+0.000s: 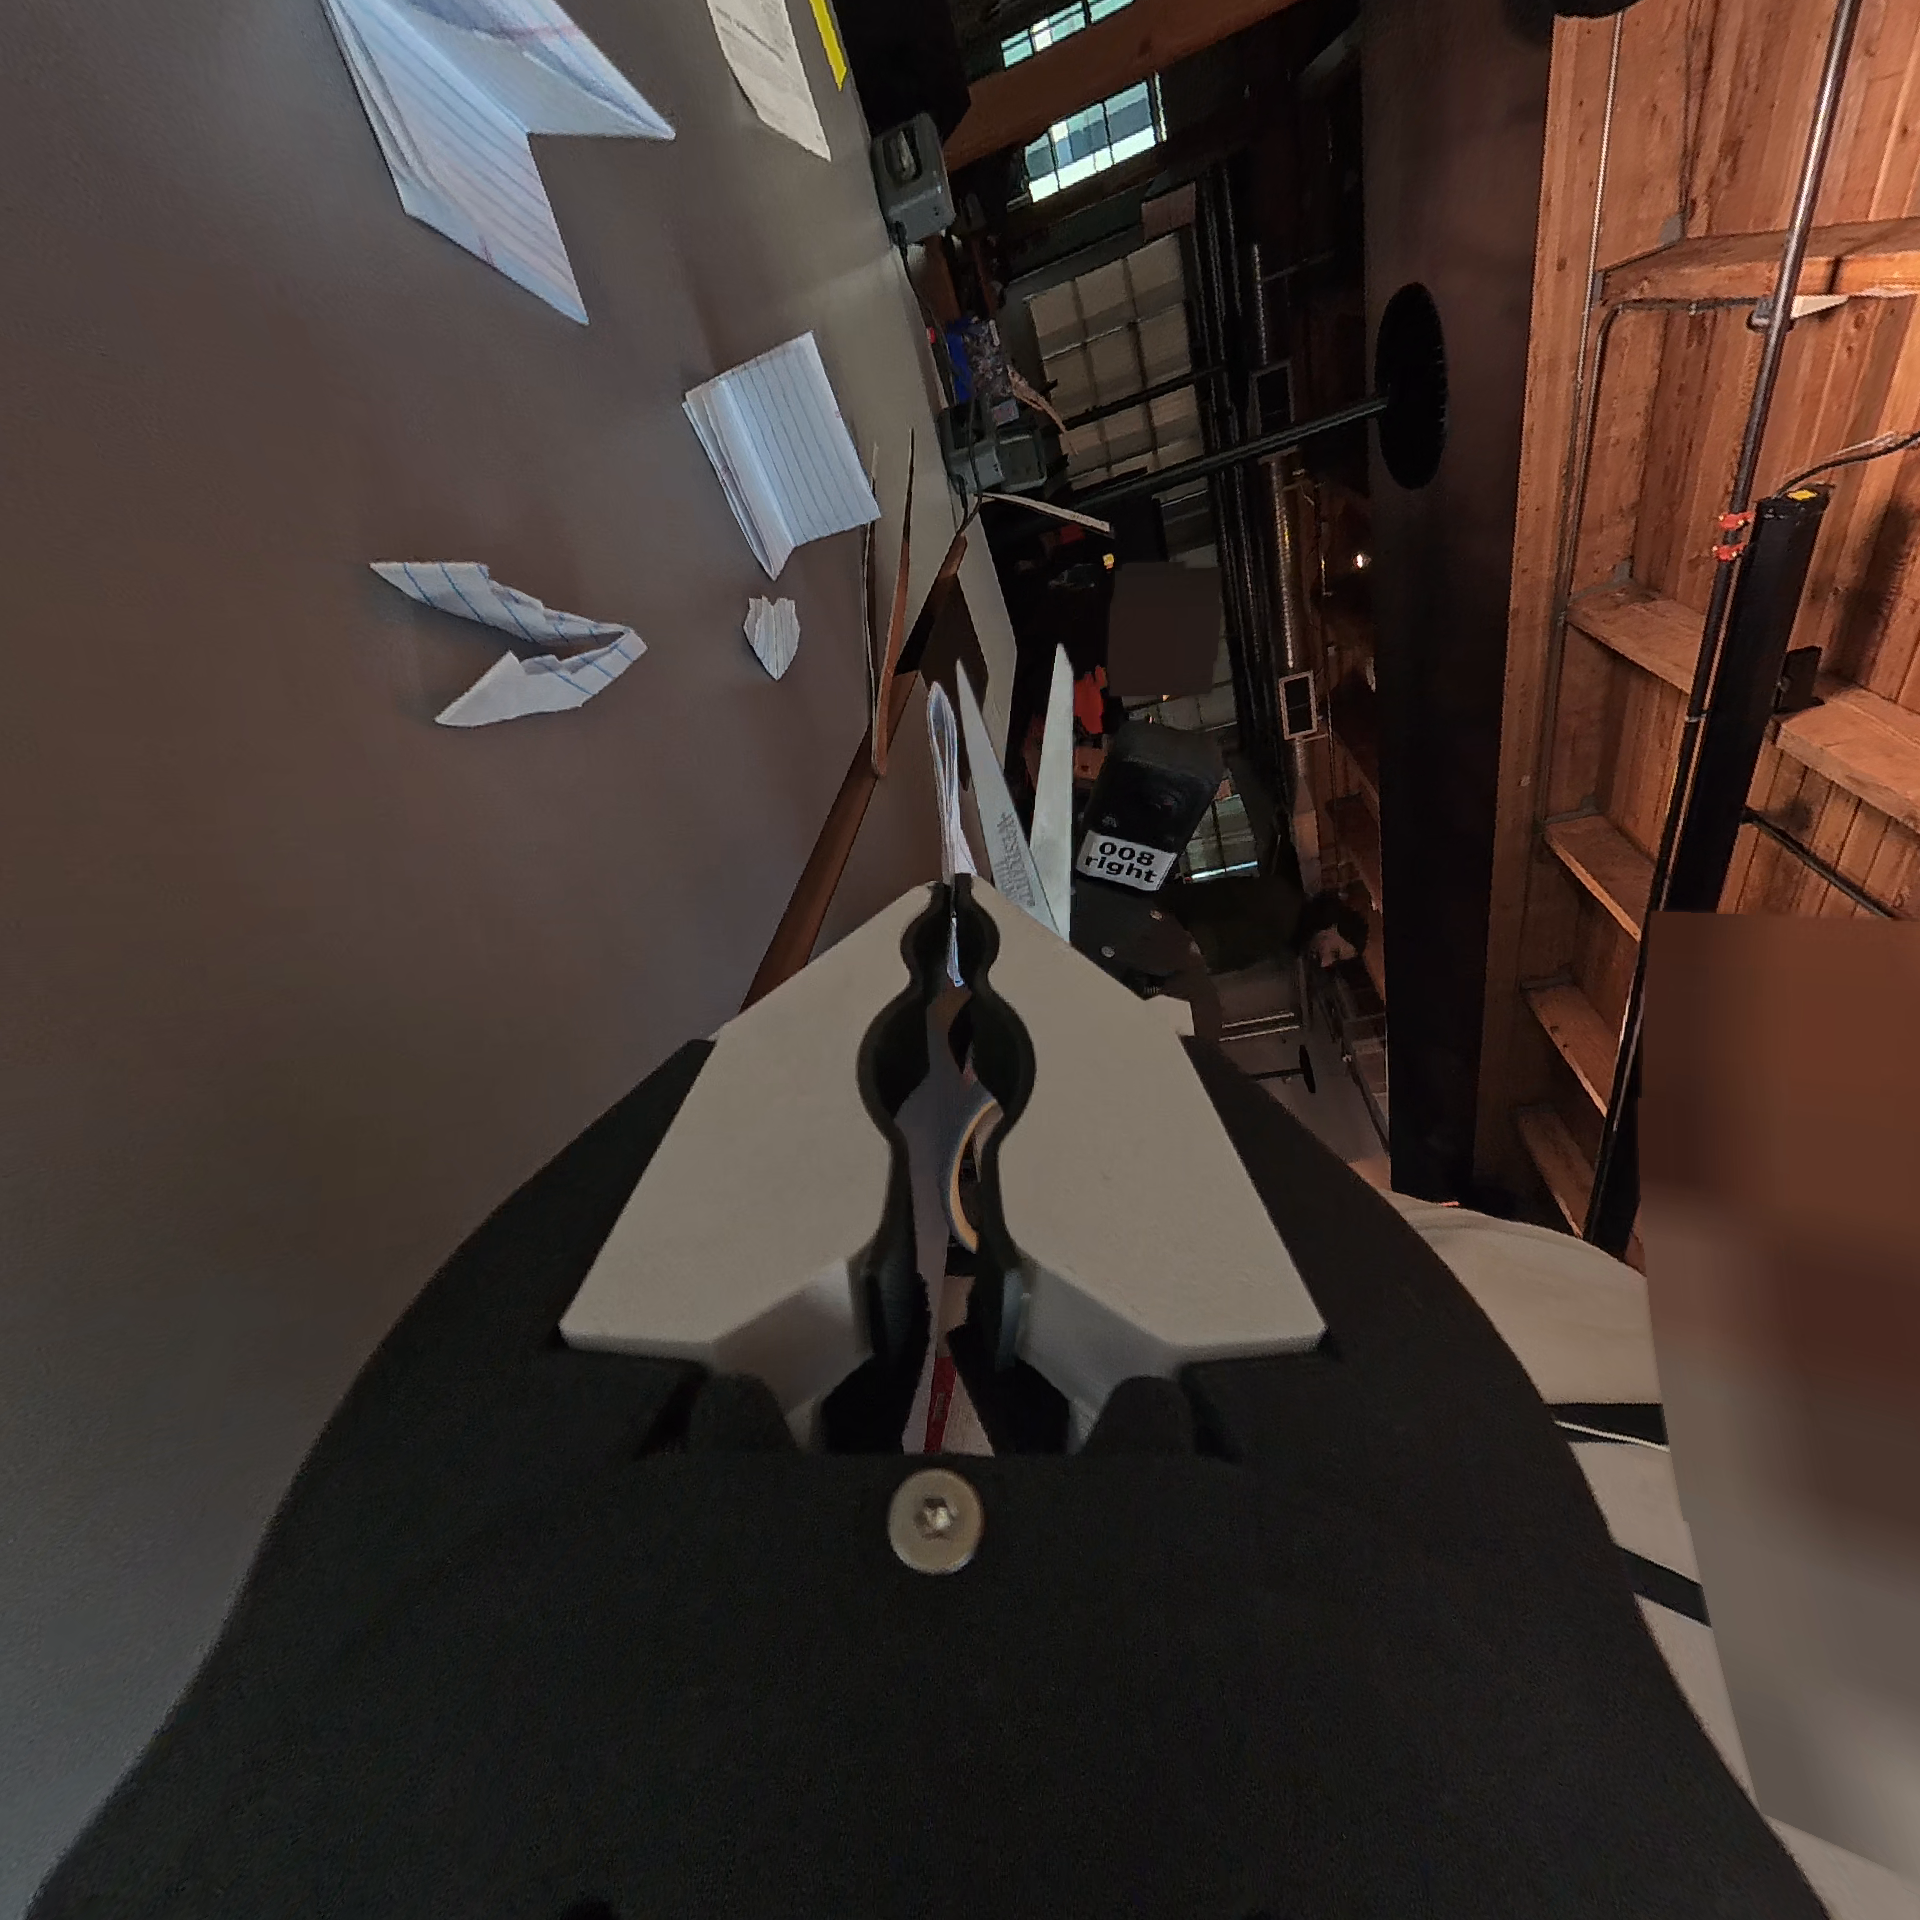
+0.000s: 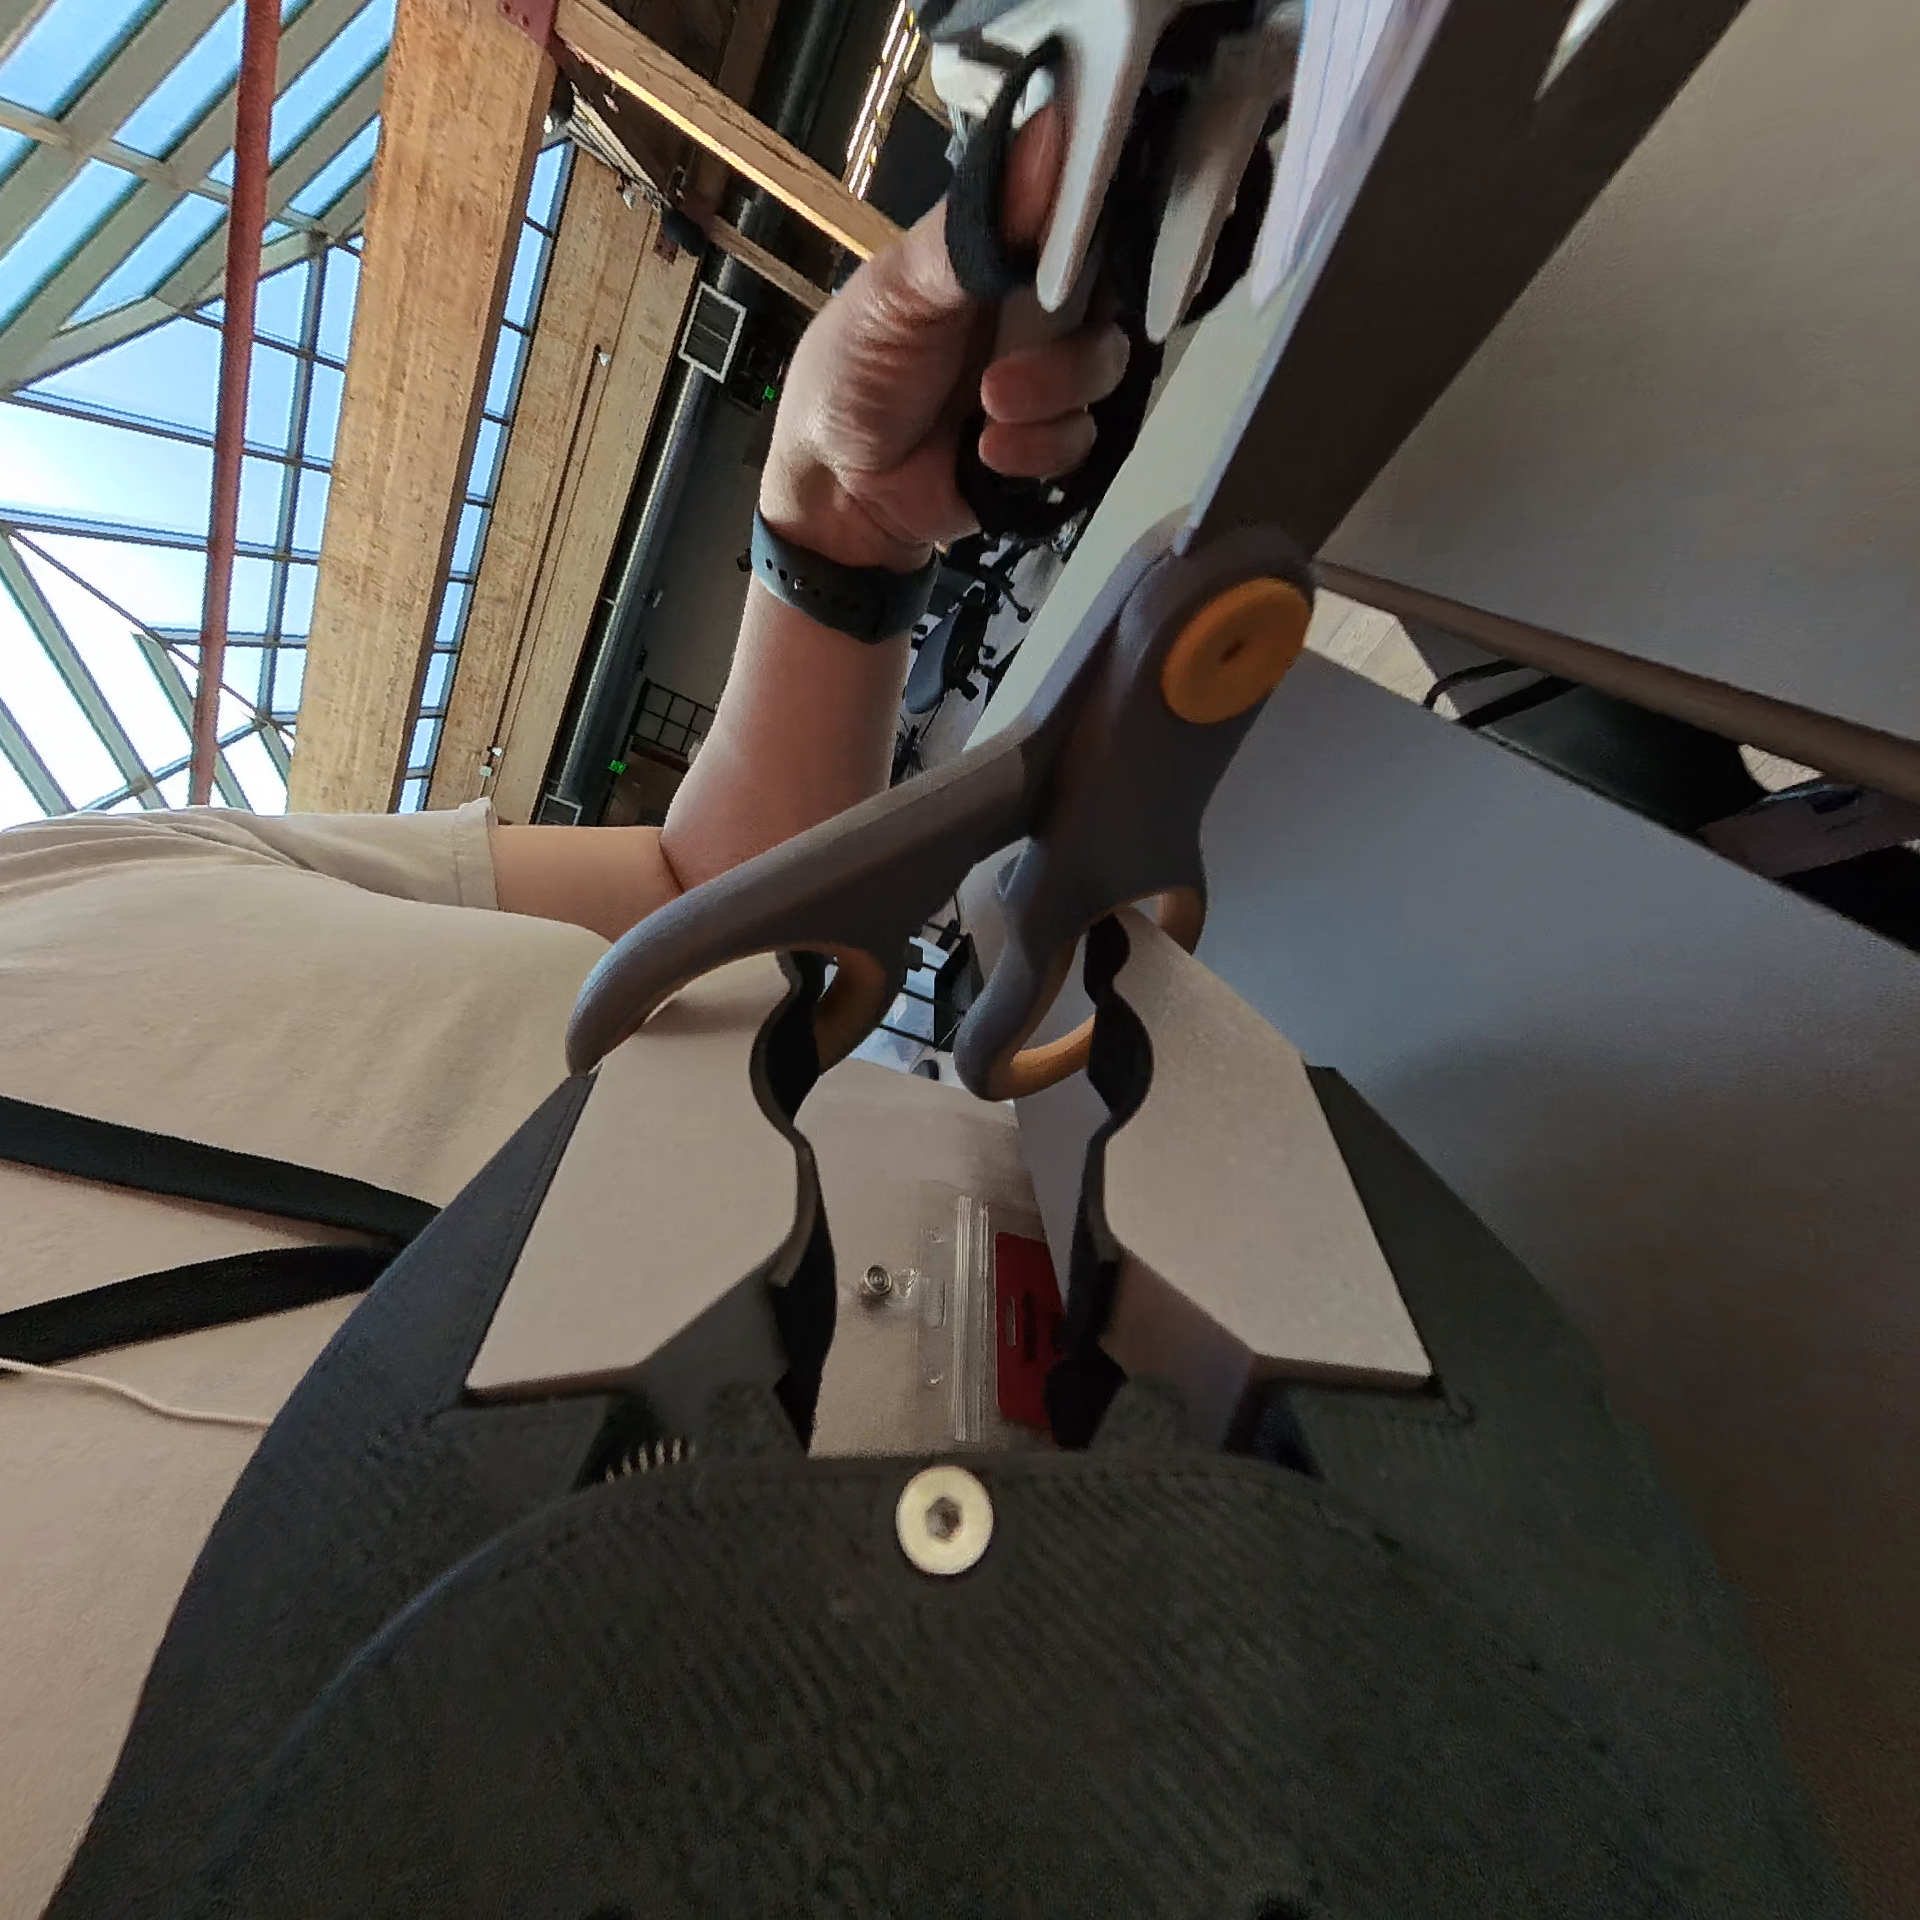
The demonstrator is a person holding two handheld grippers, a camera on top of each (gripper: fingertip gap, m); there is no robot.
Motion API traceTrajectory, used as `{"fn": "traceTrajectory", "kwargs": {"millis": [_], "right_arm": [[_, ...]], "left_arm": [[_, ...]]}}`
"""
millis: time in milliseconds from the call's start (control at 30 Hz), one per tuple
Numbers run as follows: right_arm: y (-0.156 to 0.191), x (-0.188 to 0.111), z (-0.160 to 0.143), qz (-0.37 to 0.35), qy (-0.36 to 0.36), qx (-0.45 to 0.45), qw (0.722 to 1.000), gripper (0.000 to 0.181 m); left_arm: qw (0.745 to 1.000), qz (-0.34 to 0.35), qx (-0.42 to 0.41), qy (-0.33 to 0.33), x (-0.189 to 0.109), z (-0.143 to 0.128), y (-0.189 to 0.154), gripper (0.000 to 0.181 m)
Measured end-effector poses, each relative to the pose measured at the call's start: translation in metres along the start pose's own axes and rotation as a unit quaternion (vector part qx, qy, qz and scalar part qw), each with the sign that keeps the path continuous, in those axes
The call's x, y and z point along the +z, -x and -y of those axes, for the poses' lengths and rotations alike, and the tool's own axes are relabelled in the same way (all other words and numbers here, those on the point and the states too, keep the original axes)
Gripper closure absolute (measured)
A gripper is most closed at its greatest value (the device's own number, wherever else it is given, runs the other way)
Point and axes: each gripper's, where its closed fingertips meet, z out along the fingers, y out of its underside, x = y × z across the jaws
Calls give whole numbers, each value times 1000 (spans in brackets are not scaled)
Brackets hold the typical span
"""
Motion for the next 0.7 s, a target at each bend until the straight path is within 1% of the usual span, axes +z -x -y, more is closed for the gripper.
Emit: {"fn": "traceTrajectory", "kwargs": {"millis": [133,267,367,533,700], "right_arm": [[5,15,-21,-4,46,6,999,132],[5,32,-36,-6,79,9,997,132],[8,41,-37,2,87,9,996,133],[4,46,-33,-15,104,-8,994,132],[15,49,-29,16,96,3,995,132]], "left_arm": [[1000,-12,6,-24,-3,10,-10,181],[999,-4,9,-36,-4,14,-9,181],[999,1,6,-47,-5,15,-5,181],[999,9,2,-53,-7,12,0,181],[993,14,8,-115,-24,29,0,181]]}}
